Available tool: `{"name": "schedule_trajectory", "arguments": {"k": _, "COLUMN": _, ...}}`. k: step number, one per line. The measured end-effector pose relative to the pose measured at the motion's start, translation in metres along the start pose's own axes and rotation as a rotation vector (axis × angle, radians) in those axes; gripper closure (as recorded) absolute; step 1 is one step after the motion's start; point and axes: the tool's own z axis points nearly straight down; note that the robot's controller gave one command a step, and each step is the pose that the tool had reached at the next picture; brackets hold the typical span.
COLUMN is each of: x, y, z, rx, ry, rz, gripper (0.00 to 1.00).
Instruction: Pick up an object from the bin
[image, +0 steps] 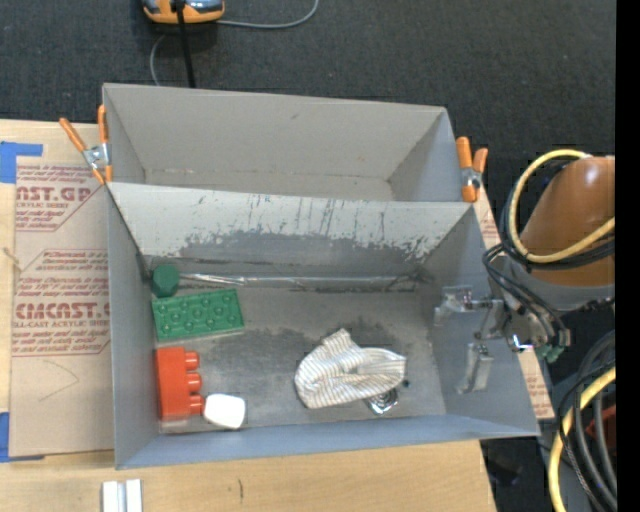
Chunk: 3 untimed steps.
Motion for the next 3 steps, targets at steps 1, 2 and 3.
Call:
{"name": "schedule_trajectory", "arguments": {"k": 1, "x": -0.002, "y": 0.001, "z": -0.004, "rx": 0.001, "ry": -0.008, "rz": -0.002, "gripper": 0.00}}
{"name": "schedule_trajectory", "arguments": {"k": 2, "x": -0.005, "y": 0.023, "z": 0.042, "rx": 0.003, "ry": -0.013, "rz": 0.009, "gripper": 0.00}}
{"name": "schedule_trajectory", "arguments": {"k": 3, "x": -0.001, "y": 0.049, "z": 0.100, "rx": 0.002, "ry": -0.011, "rz": -0.089, "gripper": 0.00}}
